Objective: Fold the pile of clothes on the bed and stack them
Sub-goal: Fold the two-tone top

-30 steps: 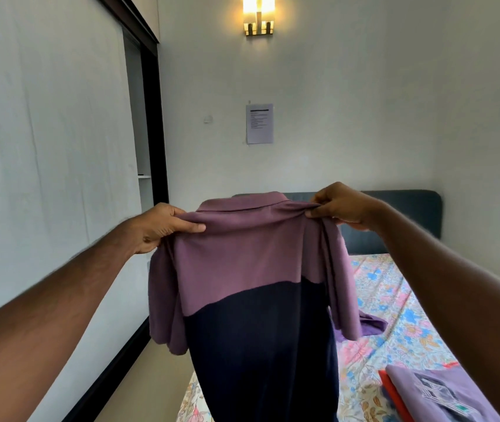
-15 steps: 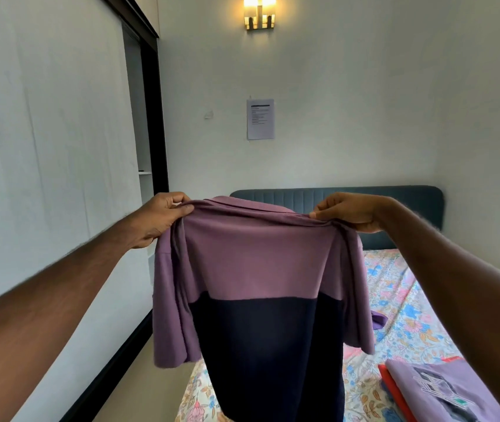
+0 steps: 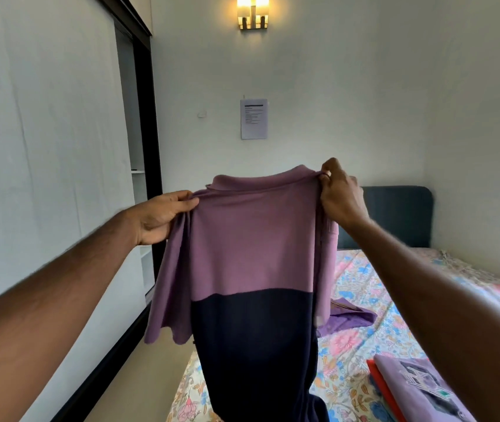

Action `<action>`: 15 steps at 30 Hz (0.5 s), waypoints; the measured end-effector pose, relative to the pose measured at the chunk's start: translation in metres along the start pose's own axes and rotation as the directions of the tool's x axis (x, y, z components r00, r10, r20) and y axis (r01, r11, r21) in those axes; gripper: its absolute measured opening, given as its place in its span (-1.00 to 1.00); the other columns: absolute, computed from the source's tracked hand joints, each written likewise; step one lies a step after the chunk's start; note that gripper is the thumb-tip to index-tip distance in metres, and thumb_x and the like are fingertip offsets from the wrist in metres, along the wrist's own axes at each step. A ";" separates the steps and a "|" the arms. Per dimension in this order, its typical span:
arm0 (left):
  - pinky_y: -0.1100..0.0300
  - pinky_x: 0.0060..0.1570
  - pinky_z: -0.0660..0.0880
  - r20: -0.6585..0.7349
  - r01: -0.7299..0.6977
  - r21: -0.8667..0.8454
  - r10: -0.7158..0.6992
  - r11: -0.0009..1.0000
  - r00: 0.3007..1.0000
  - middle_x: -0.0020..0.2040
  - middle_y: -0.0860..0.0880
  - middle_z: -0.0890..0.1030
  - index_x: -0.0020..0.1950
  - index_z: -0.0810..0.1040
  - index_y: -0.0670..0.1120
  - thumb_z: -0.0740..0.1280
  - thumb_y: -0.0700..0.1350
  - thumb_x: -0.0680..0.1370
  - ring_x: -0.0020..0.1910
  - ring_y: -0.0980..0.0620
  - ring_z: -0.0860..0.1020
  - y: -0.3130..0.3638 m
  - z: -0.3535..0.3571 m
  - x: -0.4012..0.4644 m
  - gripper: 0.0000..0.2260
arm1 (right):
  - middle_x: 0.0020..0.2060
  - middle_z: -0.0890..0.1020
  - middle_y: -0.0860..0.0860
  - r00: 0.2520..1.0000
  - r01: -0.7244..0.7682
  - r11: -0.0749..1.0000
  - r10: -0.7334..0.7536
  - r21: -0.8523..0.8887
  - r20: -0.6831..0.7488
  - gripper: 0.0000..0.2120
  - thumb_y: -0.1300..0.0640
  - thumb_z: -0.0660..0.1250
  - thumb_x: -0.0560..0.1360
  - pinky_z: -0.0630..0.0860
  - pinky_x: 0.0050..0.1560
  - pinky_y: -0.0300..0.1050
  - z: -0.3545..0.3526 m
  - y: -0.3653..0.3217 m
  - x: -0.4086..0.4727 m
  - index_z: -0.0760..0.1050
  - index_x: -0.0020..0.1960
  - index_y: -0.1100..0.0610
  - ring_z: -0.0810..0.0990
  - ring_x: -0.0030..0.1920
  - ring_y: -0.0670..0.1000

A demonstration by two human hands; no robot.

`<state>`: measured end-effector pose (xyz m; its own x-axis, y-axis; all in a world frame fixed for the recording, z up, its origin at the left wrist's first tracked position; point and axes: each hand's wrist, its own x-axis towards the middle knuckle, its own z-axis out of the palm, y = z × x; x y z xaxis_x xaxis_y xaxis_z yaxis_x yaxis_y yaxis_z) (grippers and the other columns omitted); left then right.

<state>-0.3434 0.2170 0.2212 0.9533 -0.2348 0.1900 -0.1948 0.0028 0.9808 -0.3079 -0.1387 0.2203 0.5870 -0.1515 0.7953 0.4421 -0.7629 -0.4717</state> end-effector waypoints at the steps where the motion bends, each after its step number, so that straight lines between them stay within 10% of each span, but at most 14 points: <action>1: 0.17 0.01 0.64 0.006 0.004 -0.026 -0.004 1.000 1.000 0.26 -0.14 0.61 0.37 0.50 -0.22 0.31 -0.12 0.61 0.06 0.00 0.63 0.001 0.003 0.000 -0.65 | -0.14 0.52 0.10 0.999 -0.011 0.999 0.009 -0.033 -0.042 -0.85 0.07 0.07 0.70 0.37 -0.14 0.06 0.002 0.000 -0.004 0.37 0.13 0.09 0.47 -0.16 0.24; 9: 0.20 -0.09 0.57 -0.150 -0.122 0.291 0.171 0.949 0.974 -0.04 -0.16 0.61 0.00 0.61 -0.15 0.29 -0.07 0.67 -0.10 -0.01 0.55 0.012 0.011 0.005 -0.81 | 0.08 0.64 0.13 0.963 -0.260 0.957 0.266 0.128 -0.034 -0.79 0.20 0.18 0.64 0.49 0.11 0.02 0.004 -0.001 0.005 0.59 0.12 0.10 0.56 0.11 0.22; 15: 0.00 -0.23 0.39 -0.235 -0.136 0.922 0.803 0.363 0.547 -0.12 -0.19 0.56 0.01 0.43 -0.14 0.12 -0.07 0.72 -0.19 -0.23 0.51 0.016 0.027 0.006 -0.81 | 0.13 0.53 0.10 0.973 -0.216 0.973 0.208 -0.077 -0.097 -0.66 0.33 0.06 0.57 0.40 0.01 0.07 -0.012 -0.018 -0.012 0.46 0.20 0.04 0.50 0.03 0.22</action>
<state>-0.3473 0.1896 0.2367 0.4197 0.1026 0.9018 -0.4131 -0.8631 0.2904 -0.3313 -0.1304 0.2242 0.5979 -0.3671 0.7126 0.2510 -0.7585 -0.6014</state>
